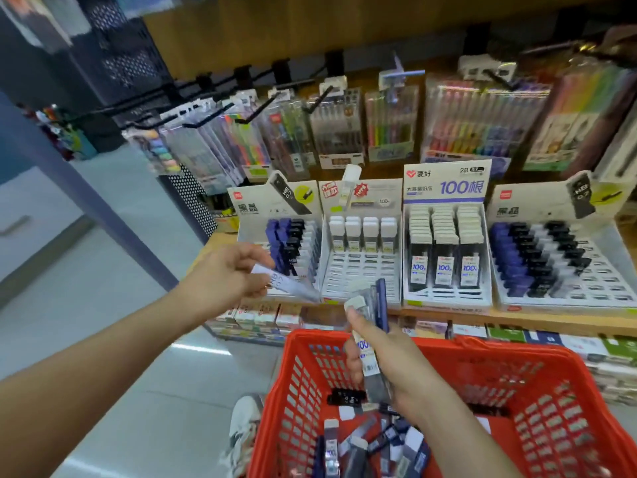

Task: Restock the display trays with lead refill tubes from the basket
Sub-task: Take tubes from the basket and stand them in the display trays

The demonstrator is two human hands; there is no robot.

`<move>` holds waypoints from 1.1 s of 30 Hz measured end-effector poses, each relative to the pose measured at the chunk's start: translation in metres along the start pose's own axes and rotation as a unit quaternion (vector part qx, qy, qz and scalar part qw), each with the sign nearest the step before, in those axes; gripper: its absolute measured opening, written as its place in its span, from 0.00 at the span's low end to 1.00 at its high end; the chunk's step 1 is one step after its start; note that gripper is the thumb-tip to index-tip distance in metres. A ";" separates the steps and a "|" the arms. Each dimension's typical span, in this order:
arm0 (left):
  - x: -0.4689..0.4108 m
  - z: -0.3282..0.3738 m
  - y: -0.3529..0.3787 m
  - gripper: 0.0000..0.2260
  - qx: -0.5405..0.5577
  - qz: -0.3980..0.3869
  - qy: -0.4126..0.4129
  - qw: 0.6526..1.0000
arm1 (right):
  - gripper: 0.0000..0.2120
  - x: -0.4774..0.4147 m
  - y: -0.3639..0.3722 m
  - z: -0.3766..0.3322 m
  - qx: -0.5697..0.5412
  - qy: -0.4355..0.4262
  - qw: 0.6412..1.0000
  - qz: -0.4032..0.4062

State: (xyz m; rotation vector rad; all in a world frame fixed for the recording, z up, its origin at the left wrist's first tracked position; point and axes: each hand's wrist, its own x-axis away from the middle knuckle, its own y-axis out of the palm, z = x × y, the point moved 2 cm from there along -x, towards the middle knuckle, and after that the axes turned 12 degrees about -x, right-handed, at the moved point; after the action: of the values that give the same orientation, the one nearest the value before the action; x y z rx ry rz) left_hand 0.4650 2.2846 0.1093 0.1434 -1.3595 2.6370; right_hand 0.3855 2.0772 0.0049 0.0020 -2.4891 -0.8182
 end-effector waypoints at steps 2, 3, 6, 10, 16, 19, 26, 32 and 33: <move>-0.008 -0.011 -0.015 0.07 -0.121 0.066 0.030 0.990 | 0.19 -0.003 0.003 -0.003 -0.052 0.031 0.998 -0.005; -0.011 -0.014 -0.021 0.07 -0.150 0.089 0.040 0.984 | 0.19 -0.005 0.004 -0.005 -0.067 0.037 0.997 -0.007; -0.024 -0.022 -0.029 0.07 -0.166 0.114 0.052 0.978 | 0.09 -0.011 0.006 -0.015 -0.051 0.030 0.998 0.014; -0.051 -0.029 -0.028 0.06 -0.200 0.166 0.079 0.962 | 0.05 -0.023 0.008 -0.026 -0.006 0.002 0.999 0.036; -0.108 -0.056 -0.037 0.07 -0.202 0.214 0.044 0.955 | 0.10 -0.036 0.019 -0.047 0.016 0.014 1.000 0.014; -0.130 -0.067 -0.026 0.09 -0.249 0.197 0.048 0.947 | 0.12 -0.043 0.023 -0.052 -0.024 0.031 0.999 0.015; -0.156 -0.076 -0.013 0.09 -0.232 0.184 0.071 0.952 | 0.13 -0.067 0.015 -0.029 -0.031 0.039 0.998 0.031; -0.169 -0.077 -0.007 0.10 -0.270 0.134 0.114 0.947 | 0.21 -0.074 0.011 -0.025 -0.029 0.054 0.997 0.042; -0.173 -0.077 -0.007 0.12 -0.276 0.119 0.117 0.947 | 0.24 -0.074 0.010 -0.025 -0.027 0.054 0.997 0.052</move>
State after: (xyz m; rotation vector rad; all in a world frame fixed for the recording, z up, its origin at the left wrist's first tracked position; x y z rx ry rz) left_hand 0.6354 2.3330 0.0420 -0.4146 -2.0539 2.2263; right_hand 0.4634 2.0835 -0.0074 -0.0992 -2.3441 -0.8201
